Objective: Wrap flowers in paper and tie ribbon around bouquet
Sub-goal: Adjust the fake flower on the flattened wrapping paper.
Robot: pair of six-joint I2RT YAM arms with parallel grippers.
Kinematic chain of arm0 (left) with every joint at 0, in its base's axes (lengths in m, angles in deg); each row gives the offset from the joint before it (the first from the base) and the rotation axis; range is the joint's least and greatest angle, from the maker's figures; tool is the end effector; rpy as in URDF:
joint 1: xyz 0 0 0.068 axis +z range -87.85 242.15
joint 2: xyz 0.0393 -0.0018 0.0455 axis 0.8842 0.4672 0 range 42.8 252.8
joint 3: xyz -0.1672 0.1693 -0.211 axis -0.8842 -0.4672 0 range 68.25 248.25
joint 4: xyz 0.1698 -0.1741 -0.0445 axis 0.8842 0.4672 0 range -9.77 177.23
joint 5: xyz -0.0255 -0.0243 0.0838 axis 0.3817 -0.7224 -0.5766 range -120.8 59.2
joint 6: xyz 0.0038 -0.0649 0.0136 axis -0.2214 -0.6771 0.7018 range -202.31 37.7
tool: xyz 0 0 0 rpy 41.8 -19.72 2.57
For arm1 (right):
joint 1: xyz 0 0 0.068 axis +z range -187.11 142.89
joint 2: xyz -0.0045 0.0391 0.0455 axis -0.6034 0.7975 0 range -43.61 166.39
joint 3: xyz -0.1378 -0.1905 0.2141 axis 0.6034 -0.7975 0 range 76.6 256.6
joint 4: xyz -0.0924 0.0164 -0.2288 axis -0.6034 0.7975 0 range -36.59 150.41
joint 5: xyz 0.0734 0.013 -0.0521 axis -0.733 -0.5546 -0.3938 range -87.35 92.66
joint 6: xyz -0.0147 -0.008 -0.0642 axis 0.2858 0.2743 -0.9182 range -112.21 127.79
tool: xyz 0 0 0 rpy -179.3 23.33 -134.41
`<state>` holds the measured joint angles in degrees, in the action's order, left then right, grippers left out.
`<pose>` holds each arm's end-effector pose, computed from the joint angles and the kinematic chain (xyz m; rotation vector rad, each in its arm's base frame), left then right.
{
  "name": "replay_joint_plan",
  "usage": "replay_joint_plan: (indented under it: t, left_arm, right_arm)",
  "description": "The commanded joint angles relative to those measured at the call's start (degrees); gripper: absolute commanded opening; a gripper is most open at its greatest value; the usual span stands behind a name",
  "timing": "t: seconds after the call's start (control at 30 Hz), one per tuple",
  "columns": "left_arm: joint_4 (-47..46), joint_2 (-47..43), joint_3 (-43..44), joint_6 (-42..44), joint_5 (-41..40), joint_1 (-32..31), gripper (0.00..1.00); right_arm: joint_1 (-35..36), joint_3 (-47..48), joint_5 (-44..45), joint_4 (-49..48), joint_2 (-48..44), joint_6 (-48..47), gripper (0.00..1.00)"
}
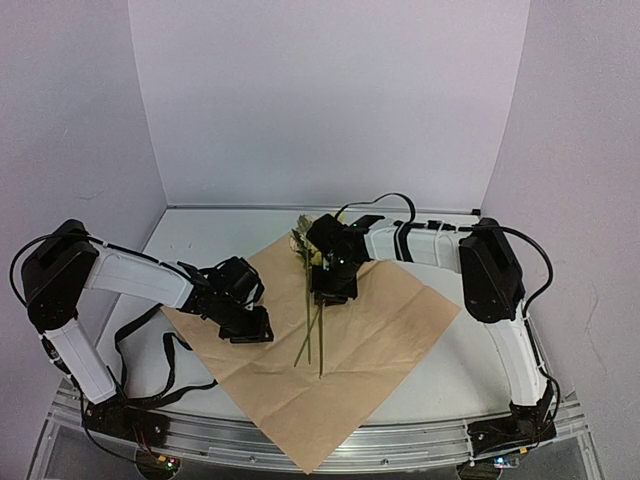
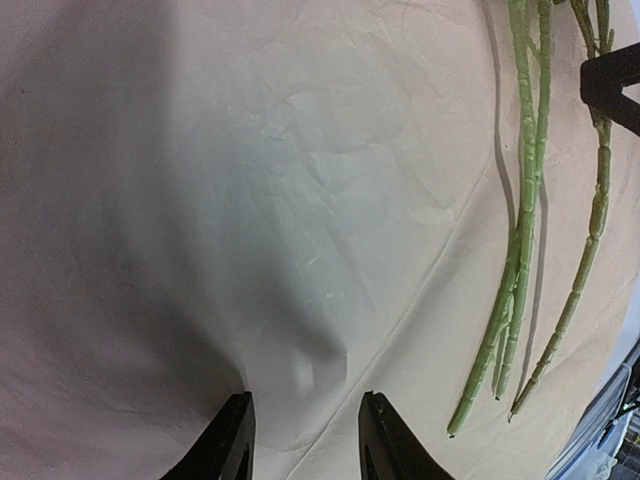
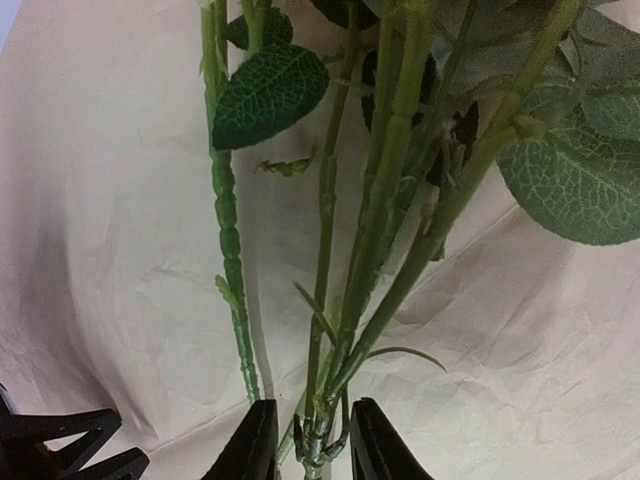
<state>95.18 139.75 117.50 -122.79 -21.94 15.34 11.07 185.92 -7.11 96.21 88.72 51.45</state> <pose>0.2093 -0.2348 0.1803 0.2096 2.8254 -0.6348 0.3370 0.3902 0.1937 -0.1676 2.9003 0.6196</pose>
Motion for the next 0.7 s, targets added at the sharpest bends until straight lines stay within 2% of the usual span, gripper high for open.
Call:
replay_joint_plan:
  t: [0.0, 0.1, 0.2, 0.67]
  left_arm:
    - [0.3, 0.6, -0.4, 0.7, 0.0, 0.4, 0.38]
    - [0.4, 0.6, -0.5, 0.7, 0.1, 0.5, 0.37]
    - [0.4, 0.7, -0.5, 0.7, 0.1, 0.5, 0.37]
    - [0.4, 0.8, -0.5, 1.1, 0.7, 0.5, 0.37]
  right_arm:
    - [0.1, 2.3, 2.0, 3.1, -0.8, -2.6, 0.18]
    - [0.1, 3.1, 1.9, 3.8, -0.7, -3.5, 0.06]
    - [0.1, 3.6, 2.3, 4.0, -1.3, -4.4, 0.00]
    - [0.0, 9.8, 7.2, 4.8, 0.7, -1.4, 0.00]
